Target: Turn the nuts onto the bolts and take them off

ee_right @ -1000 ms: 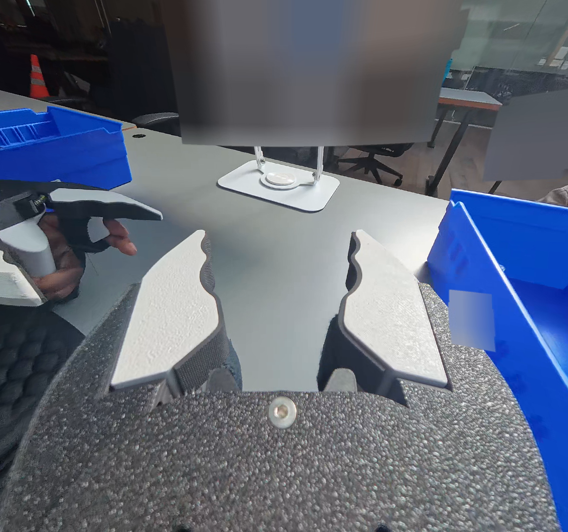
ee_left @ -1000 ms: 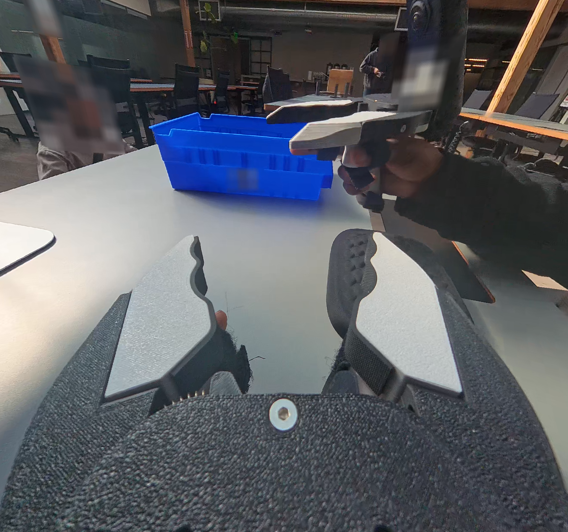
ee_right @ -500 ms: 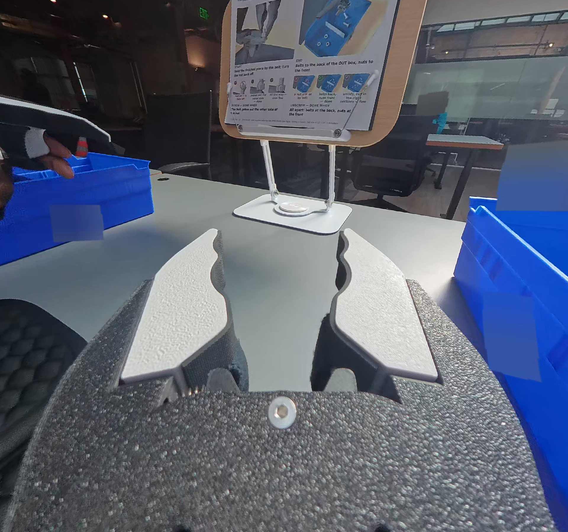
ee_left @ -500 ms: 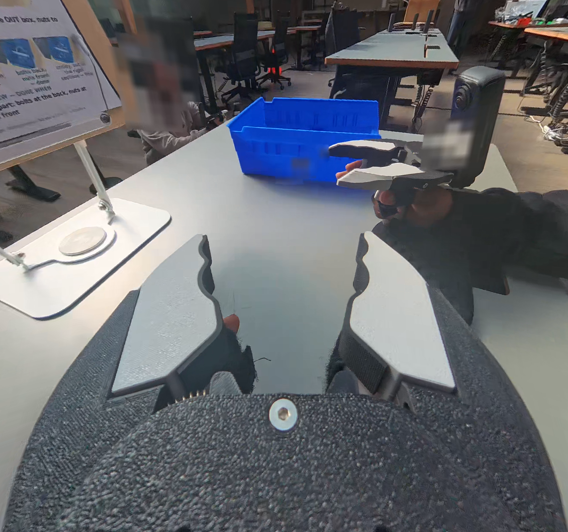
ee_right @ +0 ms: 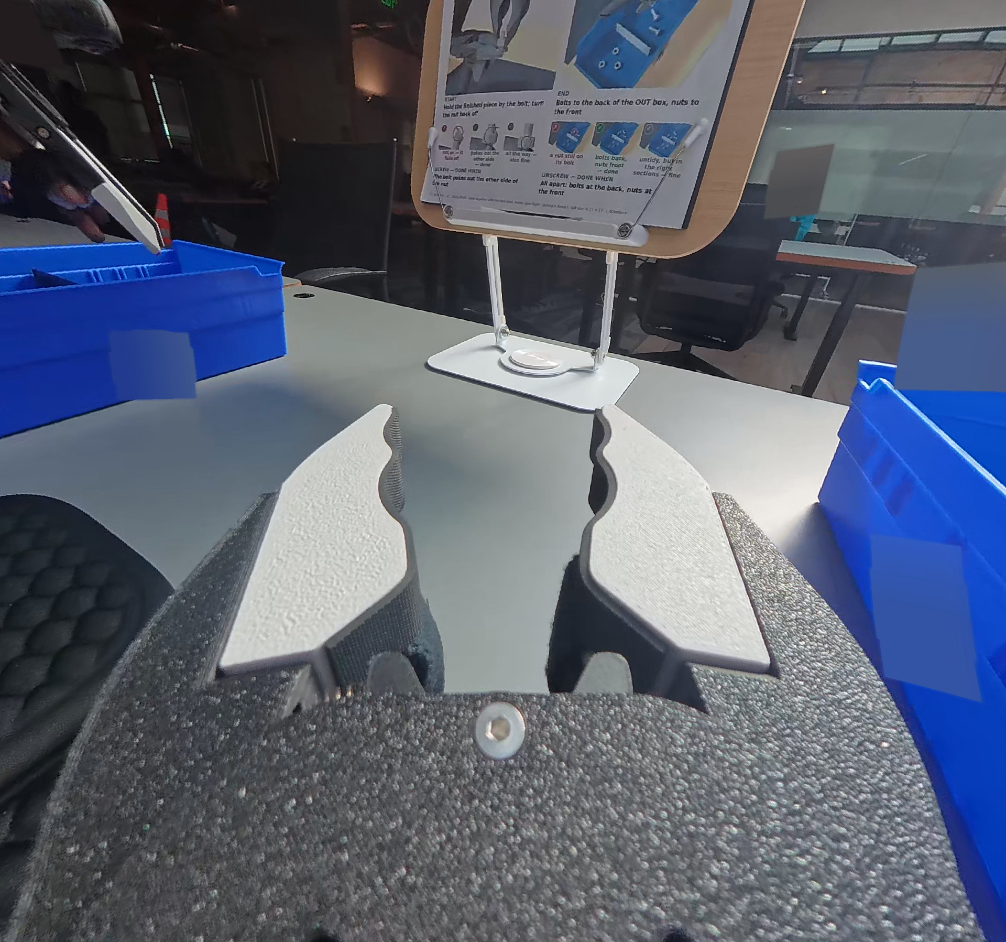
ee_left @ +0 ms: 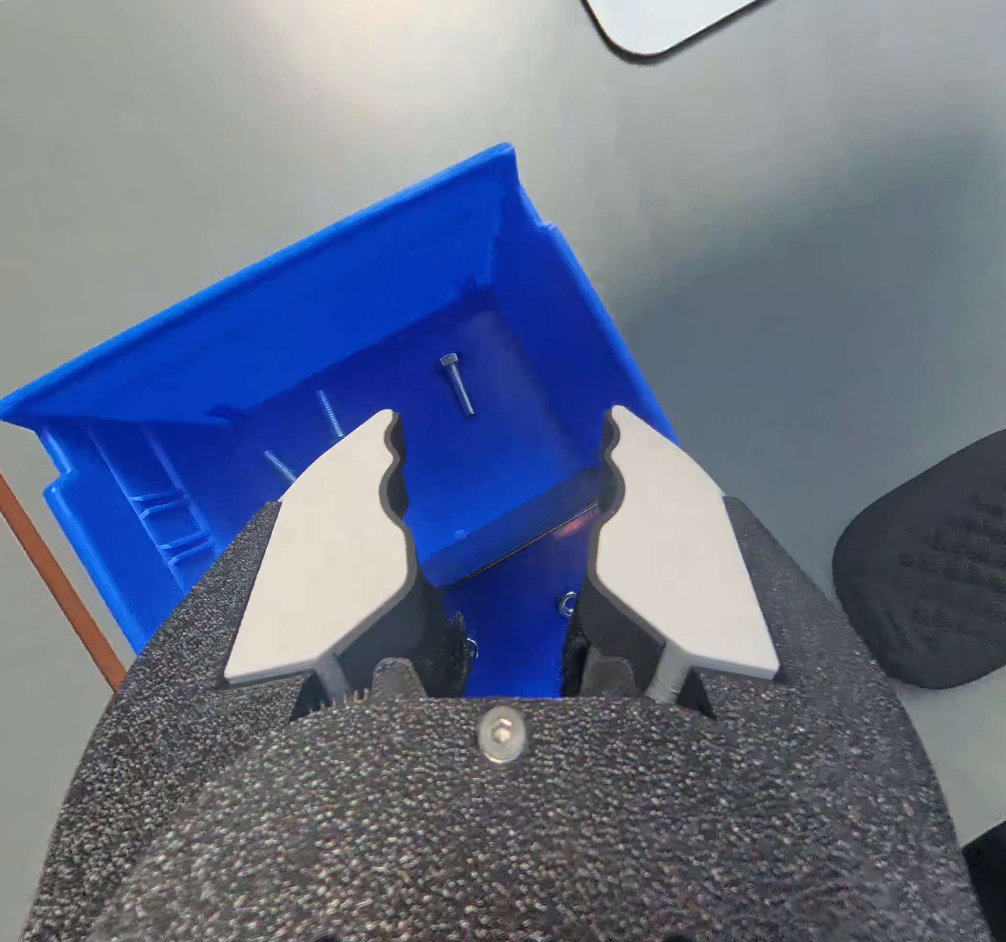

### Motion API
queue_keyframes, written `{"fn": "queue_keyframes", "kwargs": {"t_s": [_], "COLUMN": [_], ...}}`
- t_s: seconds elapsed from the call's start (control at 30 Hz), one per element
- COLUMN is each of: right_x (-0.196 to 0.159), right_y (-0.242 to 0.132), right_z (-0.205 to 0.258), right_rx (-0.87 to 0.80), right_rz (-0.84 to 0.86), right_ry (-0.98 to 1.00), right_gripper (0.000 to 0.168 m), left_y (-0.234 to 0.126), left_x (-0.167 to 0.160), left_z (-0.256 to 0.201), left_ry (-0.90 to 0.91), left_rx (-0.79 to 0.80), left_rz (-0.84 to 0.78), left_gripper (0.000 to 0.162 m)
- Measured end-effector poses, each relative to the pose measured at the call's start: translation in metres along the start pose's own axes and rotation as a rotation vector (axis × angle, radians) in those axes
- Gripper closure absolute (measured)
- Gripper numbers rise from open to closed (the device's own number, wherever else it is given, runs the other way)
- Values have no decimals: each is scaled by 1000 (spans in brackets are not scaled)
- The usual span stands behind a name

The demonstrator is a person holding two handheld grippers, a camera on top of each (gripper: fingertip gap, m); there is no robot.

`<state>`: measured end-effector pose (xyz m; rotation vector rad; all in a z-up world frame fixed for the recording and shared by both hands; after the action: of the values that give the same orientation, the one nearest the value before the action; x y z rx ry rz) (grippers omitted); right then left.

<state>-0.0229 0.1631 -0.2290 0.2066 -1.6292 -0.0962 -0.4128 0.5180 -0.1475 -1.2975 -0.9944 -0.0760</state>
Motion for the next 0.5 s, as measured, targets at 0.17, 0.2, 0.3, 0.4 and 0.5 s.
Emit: {"fn": "queue_keyframes", "kwargs": {"t_s": [0.17,0.2,0.3,0.4,0.5], "right_x": [0,0,0,0,1], "right_y": [0,0,0,0,-1], "right_z": [1,1,1,1,1], "right_rx": [15,17,20,24,24], "right_rz": [6,7,4,2,-2], "right_ry": [-4,-4,-5,-3,-1], "right_gripper": [103,104,105,105,106], "left_y": [35,41,57,68,76], "left_x": [-9,-11,-13,-13,-17], "left_z": [40,45,58,69,76], "left_ry": [-95,-114,-146,-165,-174], "left_rx": [76,83,95,127,154], "left_rz": [188,216,295,345,393], "left_gripper": [101,102,106,108,108]}}
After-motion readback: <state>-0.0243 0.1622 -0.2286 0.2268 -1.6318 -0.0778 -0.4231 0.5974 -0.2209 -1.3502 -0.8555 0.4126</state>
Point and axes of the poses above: each gripper's, where its closed fingertips meet, y out along the fingers, x out of its top, z = x × y across the jaws, the point moved 10 cm from there along -y, back along the fingers, and after that the axes turned 8 degrees about -z, right-handed, at the moved point
